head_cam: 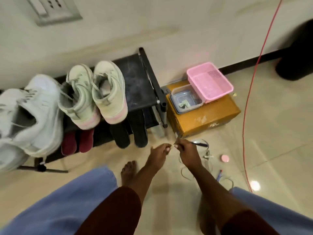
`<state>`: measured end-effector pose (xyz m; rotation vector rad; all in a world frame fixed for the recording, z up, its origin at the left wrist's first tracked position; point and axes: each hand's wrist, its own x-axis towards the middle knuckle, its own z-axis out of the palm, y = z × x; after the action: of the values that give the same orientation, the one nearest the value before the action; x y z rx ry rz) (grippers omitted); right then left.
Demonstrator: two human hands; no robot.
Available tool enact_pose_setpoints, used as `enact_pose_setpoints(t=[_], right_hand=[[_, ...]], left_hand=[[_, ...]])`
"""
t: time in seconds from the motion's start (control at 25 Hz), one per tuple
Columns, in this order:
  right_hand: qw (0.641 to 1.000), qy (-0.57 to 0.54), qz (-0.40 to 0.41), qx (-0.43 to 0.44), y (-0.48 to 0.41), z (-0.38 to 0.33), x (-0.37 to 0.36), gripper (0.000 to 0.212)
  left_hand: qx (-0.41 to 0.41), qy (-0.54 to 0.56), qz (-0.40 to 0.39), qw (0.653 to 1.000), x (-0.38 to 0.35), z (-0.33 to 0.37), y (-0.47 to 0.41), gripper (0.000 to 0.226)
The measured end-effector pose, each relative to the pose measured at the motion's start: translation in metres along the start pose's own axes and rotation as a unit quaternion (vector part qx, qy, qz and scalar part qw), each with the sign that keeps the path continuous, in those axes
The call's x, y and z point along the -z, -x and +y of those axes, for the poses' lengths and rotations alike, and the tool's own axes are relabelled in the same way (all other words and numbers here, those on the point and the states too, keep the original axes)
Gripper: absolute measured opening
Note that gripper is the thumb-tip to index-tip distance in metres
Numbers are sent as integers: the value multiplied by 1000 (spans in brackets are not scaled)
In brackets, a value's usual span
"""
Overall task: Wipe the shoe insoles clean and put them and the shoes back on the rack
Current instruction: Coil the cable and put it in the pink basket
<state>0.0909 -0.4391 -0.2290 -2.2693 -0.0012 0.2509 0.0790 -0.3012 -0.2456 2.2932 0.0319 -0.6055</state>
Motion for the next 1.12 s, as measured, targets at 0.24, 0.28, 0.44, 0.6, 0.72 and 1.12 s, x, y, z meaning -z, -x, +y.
enact_pose_setpoints(t=[0.24,0.28,0.44,0.6,0.72,1.12], right_hand=[[999,-28,32,18,26,-65,68,14],[998,-45,40,18,32,-73,80,13],[996,-70,42,34,57,-105,119,13],[993,-81,76,35,81,-132,143,17],[996,-51,45,51,94,-135,145,20],[914,306,-226,144,106,-131,129,25]], left_hand=[[41,222,4,974,54,76,56,27],[61,269,9,961,65,85,63,29],[84,436,1,896,102,120,97,35],[66,587,18,807,131,160,123,27],[51,677,55,732,144,176,130,21],[102,732,216,638,146,136,105,32]])
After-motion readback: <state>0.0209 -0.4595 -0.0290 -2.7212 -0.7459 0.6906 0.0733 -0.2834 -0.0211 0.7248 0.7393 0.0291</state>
